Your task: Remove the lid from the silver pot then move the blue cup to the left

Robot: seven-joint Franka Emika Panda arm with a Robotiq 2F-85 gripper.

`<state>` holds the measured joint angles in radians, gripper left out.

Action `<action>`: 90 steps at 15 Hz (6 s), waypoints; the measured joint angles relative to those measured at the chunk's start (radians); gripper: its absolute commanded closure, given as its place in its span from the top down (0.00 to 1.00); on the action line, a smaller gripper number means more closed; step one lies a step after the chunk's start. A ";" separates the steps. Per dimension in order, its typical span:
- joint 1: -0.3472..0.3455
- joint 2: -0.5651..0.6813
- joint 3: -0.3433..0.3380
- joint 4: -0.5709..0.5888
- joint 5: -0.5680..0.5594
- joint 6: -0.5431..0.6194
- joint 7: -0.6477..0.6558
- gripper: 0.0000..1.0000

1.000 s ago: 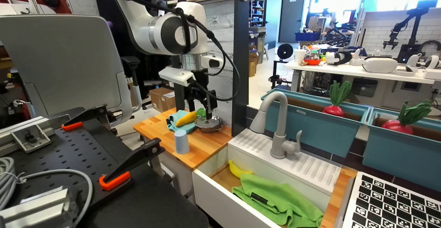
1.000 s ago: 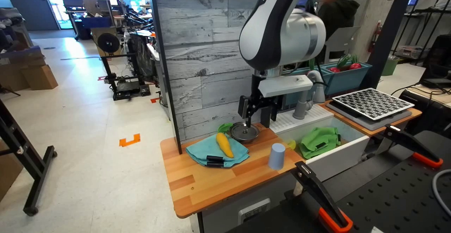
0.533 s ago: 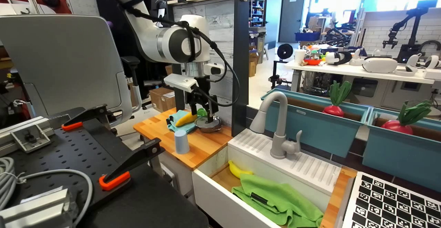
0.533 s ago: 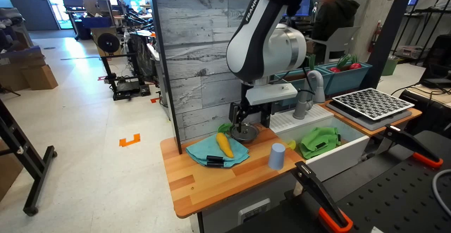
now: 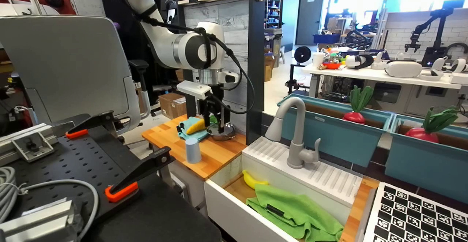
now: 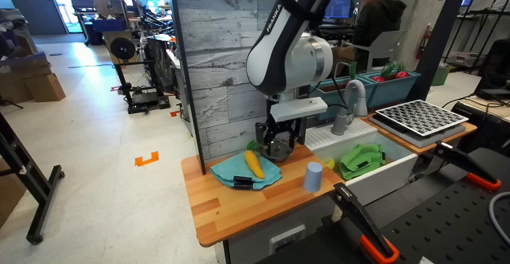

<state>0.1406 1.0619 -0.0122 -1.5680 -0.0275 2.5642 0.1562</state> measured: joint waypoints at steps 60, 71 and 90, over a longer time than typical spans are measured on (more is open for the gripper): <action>0.305 -0.249 -0.173 -0.403 -0.129 0.343 0.068 0.05; 0.463 -0.188 -0.188 -0.357 -0.148 0.341 0.068 0.05; 0.400 0.042 -0.175 -0.009 -0.147 0.200 0.064 0.05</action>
<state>0.5402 1.1035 -0.1874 -1.5771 -0.1744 2.7645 0.2198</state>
